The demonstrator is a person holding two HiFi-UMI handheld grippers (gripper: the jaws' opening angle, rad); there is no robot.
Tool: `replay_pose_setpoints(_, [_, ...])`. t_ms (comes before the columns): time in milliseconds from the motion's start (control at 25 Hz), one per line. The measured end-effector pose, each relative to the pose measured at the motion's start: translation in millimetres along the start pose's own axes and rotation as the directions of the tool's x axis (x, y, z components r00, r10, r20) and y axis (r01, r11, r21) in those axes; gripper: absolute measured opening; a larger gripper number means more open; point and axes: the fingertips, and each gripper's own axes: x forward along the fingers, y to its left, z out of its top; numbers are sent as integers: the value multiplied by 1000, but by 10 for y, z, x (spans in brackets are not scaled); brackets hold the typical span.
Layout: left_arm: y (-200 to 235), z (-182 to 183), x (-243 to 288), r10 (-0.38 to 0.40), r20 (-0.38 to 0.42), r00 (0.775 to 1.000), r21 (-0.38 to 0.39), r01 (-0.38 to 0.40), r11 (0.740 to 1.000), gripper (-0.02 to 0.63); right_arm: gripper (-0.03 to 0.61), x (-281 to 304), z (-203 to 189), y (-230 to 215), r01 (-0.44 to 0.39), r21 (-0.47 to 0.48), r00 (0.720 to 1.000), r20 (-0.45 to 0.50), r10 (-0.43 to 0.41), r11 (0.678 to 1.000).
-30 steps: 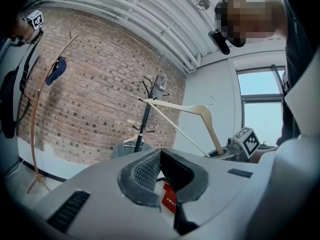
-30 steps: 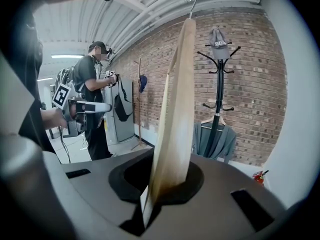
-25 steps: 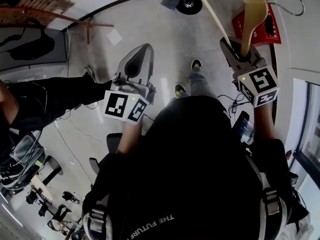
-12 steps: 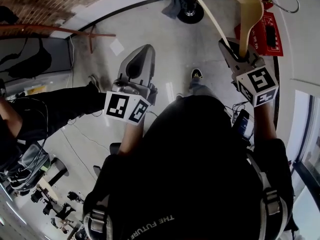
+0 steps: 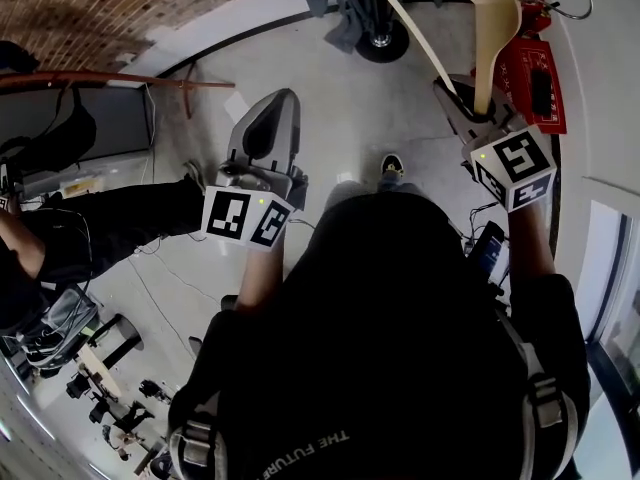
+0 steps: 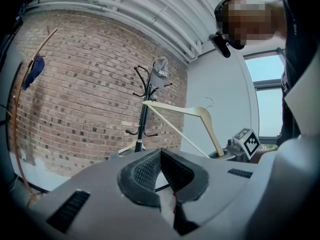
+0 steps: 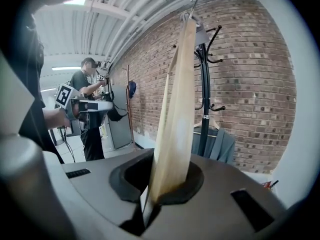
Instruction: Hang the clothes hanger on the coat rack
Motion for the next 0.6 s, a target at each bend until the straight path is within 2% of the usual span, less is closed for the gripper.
replay_pose_setpoints(360, [100, 9, 294, 13, -19, 1000, -2, -13, 1000, 14, 29, 229, 33, -232, -33, -16, 999, 0, 33, 999])
replay_pose_setpoints(600, [404, 54, 437, 3, -11, 1000, -22, -3, 1000, 14, 29, 488, 142, -266, -27, -24, 999, -24, 27, 999])
